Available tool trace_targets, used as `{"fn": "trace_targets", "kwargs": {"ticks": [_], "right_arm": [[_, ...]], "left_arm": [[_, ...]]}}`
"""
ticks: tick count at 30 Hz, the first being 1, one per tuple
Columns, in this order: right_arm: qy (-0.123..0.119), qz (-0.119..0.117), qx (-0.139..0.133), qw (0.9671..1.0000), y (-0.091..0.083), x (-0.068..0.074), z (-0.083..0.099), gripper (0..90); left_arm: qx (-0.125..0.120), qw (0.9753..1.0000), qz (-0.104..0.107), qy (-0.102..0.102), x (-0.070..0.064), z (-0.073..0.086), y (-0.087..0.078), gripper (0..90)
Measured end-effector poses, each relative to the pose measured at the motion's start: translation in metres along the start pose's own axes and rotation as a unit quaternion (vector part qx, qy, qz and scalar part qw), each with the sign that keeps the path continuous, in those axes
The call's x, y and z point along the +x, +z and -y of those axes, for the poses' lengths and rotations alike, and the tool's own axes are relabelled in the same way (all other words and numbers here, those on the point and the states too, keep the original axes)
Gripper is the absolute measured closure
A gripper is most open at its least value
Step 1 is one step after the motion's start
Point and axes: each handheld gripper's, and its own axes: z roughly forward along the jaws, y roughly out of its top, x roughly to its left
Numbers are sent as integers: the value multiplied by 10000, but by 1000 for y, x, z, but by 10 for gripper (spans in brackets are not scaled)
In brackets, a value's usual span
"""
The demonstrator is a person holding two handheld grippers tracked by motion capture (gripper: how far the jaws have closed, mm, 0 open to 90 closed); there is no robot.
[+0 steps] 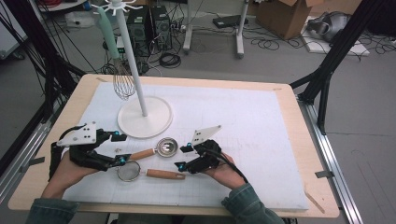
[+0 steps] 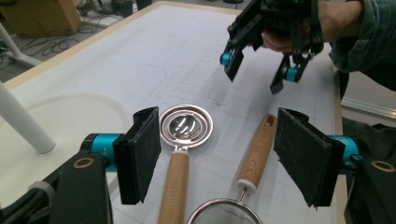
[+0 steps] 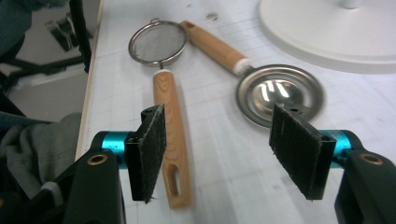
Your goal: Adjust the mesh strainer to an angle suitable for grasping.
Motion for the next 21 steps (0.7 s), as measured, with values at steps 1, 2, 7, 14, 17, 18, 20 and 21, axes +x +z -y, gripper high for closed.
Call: {"fn": "trace_targets", "kwargs": {"ticks": [1, 2, 7, 14, 17, 18, 20, 21], "right_arm": [[35, 51, -31, 10000, -4, -1, 2, 359], [43, 50, -53, 10000, -7, -2, 3, 358], [112, 223, -131, 9996, -26, -6, 12, 355], [177, 353, -186, 9990, -43, -7, 20, 350], [195, 352, -217, 9990, -48, -7, 22, 345], [206, 358, -224, 9989, -50, -6, 23, 344], [220, 360, -237, 9988, -52, -6, 24, 343], [202, 373, -260, 9988, -54, -7, 25, 343]], "left_arm": [[5, 10000, 8, 20, 0, -1, 1, 322], [11, 10000, 32, 26, -1, -2, 3, 325], [17, 9998, 176, 64, -3, -4, 6, 327], [82, 9995, 289, 139, -5, -6, 9, 333], [171, 9991, 346, 156, -6, -5, 14, 336], [205, 9990, 349, 176, -6, -5, 15, 337], [262, 9987, 417, 150, -6, -4, 19, 337], [292, 9985, 438, 156, -6, -3, 20, 337]]}}
